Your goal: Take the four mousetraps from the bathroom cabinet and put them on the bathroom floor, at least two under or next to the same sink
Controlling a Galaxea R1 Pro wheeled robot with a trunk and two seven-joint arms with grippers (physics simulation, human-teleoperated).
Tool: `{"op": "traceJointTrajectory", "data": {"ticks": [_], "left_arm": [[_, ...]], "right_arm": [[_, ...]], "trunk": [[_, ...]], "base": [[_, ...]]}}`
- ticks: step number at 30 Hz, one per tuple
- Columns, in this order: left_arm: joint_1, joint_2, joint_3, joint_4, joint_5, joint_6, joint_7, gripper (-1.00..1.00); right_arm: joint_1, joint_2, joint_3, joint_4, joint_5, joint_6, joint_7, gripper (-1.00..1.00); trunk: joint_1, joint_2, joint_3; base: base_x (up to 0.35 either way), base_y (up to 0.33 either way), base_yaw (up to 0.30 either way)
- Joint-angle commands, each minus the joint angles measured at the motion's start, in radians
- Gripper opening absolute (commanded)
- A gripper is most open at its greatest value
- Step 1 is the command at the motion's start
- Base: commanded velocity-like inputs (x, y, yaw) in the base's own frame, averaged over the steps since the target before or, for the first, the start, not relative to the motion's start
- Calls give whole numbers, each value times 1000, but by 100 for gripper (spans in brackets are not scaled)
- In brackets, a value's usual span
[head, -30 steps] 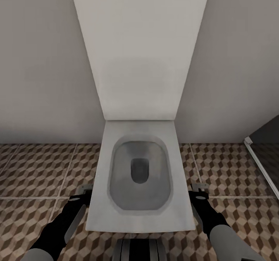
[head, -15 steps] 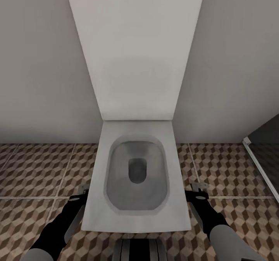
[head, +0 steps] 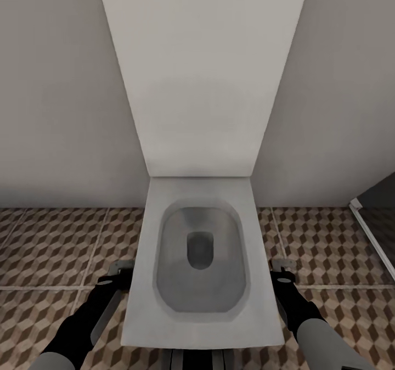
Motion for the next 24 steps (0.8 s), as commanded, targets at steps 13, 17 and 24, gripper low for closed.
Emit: {"op": "traceJointTrajectory", "data": {"ticks": [13, 17, 24], "left_arm": [[-1, 3, -5, 42, 13, 0, 12, -100], [-1, 6, -3, 99, 12, -41, 11, -100], [-39, 6, -2, 231, 11, -136, 5, -100]], "right_arm": [[0, -9, -7, 52, 8, -8, -9, -100], [0, -38, -11, 150, 10, -55, -9, -100], [0, -60, -12, 206, 10, -106, -9, -100]], "trunk": [[0, 0, -1], [0, 0, -1], [0, 0, -1]], "base": [[2, 2, 0], [0, 0, 0], [0, 0, 0]]}}
